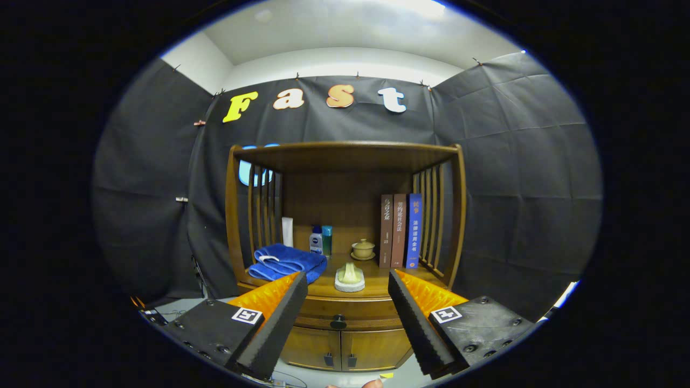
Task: Pull open the drawer, take out the items inside it, and place them on the countertop above the cabinet.
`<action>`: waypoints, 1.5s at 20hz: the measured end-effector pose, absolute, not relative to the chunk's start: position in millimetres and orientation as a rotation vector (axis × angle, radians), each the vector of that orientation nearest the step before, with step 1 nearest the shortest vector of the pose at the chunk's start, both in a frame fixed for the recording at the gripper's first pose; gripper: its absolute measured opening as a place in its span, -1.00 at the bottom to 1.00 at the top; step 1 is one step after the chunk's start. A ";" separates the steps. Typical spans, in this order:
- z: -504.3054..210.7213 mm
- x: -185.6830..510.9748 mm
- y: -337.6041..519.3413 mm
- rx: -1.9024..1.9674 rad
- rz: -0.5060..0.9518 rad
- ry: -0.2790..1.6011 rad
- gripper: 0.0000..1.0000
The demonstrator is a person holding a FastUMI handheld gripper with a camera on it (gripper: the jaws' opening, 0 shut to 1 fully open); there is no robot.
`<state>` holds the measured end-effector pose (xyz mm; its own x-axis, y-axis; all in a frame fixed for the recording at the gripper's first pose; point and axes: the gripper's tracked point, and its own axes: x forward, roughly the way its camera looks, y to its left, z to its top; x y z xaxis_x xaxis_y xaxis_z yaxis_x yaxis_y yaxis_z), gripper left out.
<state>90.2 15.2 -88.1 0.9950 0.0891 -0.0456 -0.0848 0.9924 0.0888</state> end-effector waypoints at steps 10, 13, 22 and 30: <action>2.5 15.0 -33.5 0.120 0.055 0.049 0.97; 14.6 0.9 -41.1 0.118 0.040 0.025 0.97; 13.2 2.5 -36.2 0.129 0.031 0.033 0.97; 10.1 2.1 -17.5 0.111 0.072 0.039 0.97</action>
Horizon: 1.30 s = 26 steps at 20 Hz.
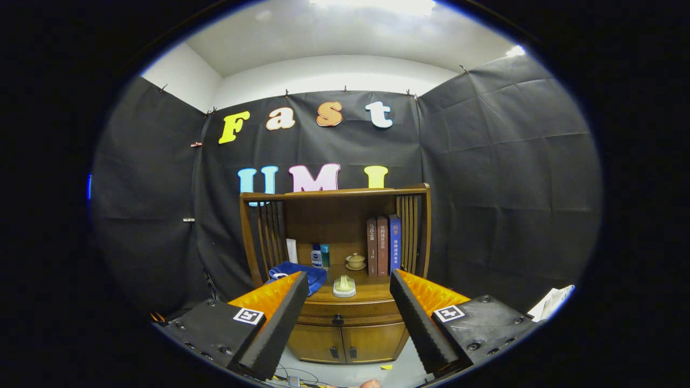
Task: Pull open the drawer, take out the items inside it, and place them on the countertop above the cabinet.
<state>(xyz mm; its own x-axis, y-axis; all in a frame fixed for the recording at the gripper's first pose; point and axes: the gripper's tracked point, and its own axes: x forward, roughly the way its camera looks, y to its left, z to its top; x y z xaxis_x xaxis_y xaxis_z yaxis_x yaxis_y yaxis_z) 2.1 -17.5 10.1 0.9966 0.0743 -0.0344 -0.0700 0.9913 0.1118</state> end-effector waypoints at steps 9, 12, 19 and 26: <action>5.7 1.8 -19.6 0.118 0.069 0.040 0.97; 3.9 2.4 -21.0 0.115 0.067 0.040 0.97; 2.5 2.2 -21.7 0.106 0.062 0.040 0.97; -1.6 2.2 -13.9 0.100 0.073 0.048 0.97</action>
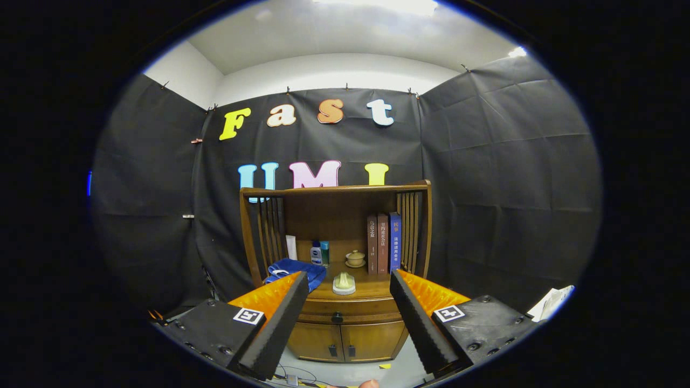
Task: Pull open the drawer, take out the items inside it, and place them on the countertop above the cabinet.
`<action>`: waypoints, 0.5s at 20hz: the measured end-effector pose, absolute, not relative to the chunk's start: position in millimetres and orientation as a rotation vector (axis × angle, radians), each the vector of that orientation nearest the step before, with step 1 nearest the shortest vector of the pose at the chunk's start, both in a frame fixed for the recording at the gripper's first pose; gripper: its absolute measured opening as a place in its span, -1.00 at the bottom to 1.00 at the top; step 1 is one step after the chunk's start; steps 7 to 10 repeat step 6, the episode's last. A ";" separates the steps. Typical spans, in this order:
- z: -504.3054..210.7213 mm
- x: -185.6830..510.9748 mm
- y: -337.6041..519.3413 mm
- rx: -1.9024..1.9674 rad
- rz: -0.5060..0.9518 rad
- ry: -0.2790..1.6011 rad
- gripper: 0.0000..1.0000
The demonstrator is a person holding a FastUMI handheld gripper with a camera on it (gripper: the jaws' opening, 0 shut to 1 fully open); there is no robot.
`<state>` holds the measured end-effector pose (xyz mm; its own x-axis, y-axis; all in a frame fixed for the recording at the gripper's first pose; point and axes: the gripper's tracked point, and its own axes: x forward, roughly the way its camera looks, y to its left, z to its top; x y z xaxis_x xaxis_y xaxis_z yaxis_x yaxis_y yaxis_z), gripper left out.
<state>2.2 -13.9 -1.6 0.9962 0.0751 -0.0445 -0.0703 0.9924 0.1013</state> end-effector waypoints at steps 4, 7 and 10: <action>-1.4 1.1 -11.1 0.093 0.078 0.047 0.97; -1.8 2.0 -10.2 0.091 0.080 0.047 0.97; -1.8 2.0 -10.2 0.091 0.080 0.047 0.97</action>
